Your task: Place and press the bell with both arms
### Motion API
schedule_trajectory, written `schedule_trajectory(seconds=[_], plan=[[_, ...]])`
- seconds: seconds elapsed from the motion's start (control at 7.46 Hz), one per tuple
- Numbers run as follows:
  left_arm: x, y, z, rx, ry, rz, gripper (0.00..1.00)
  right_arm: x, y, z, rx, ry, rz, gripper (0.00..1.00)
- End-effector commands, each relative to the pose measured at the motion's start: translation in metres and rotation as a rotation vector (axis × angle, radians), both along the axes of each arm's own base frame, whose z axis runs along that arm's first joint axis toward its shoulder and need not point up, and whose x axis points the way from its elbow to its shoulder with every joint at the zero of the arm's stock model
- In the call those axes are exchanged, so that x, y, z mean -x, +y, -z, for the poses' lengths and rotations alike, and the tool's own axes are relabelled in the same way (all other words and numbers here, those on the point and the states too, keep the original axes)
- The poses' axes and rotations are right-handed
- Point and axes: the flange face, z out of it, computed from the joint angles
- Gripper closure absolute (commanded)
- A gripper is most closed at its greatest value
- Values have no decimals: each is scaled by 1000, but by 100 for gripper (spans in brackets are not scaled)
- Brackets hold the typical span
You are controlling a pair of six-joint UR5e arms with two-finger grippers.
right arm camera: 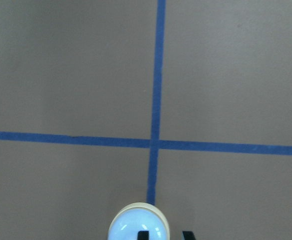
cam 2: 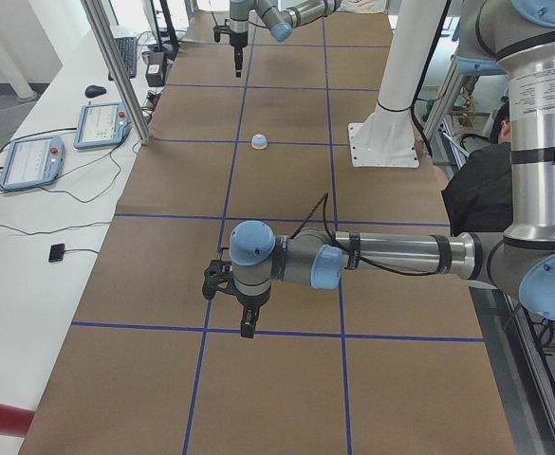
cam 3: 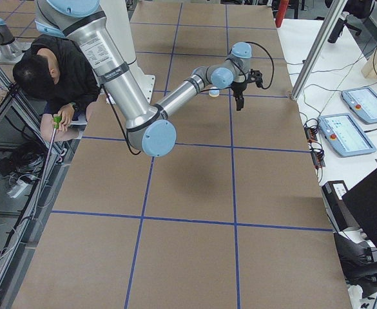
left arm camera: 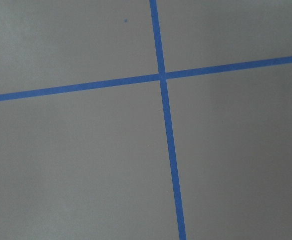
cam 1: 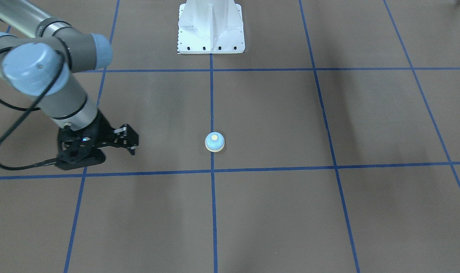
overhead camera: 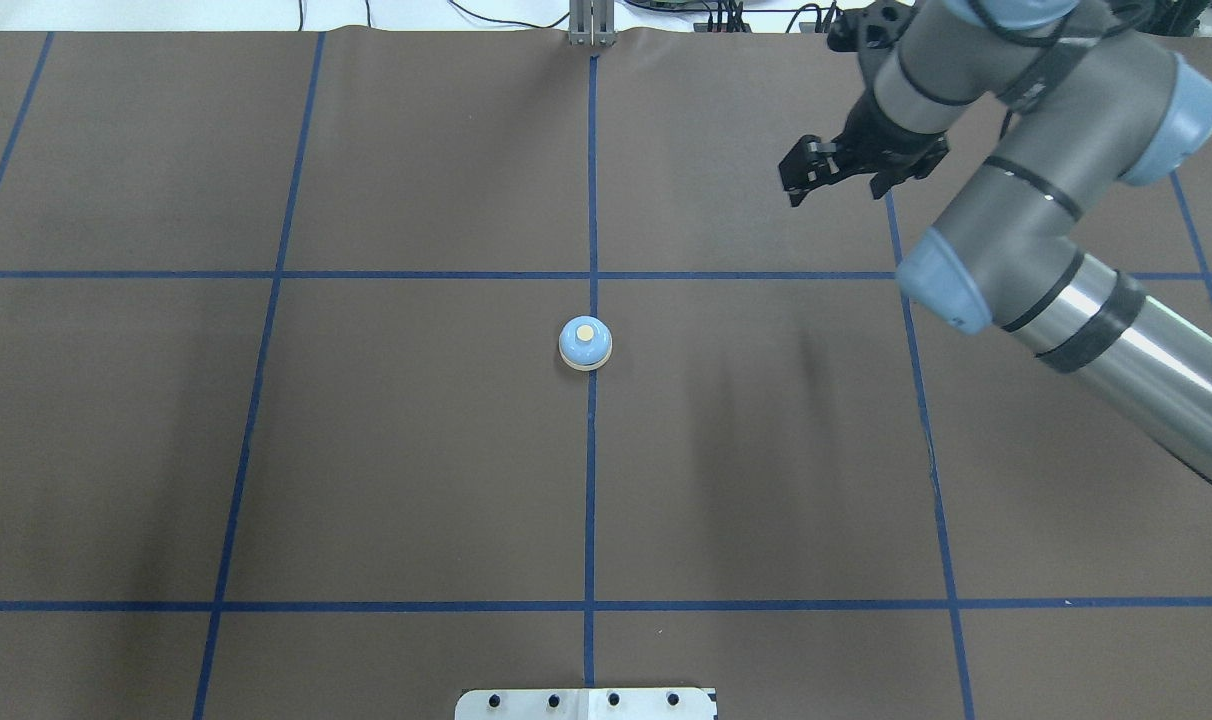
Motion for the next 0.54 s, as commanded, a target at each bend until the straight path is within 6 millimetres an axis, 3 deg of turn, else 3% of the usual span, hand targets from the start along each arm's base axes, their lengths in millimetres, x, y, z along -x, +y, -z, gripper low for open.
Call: schedule_trajectory(seconds=[0.0, 0.13, 0.4], plan=[[4, 6, 35, 24, 4, -11, 0, -107, -19, -72, -50, 23, 51, 0], [9, 11, 45, 32, 2, -16, 0, -169, -19, -115, -74, 33, 73, 0], [17, 12, 43, 21, -9, -13, 0, -269, 5, -200, -81, 87, 75, 0]])
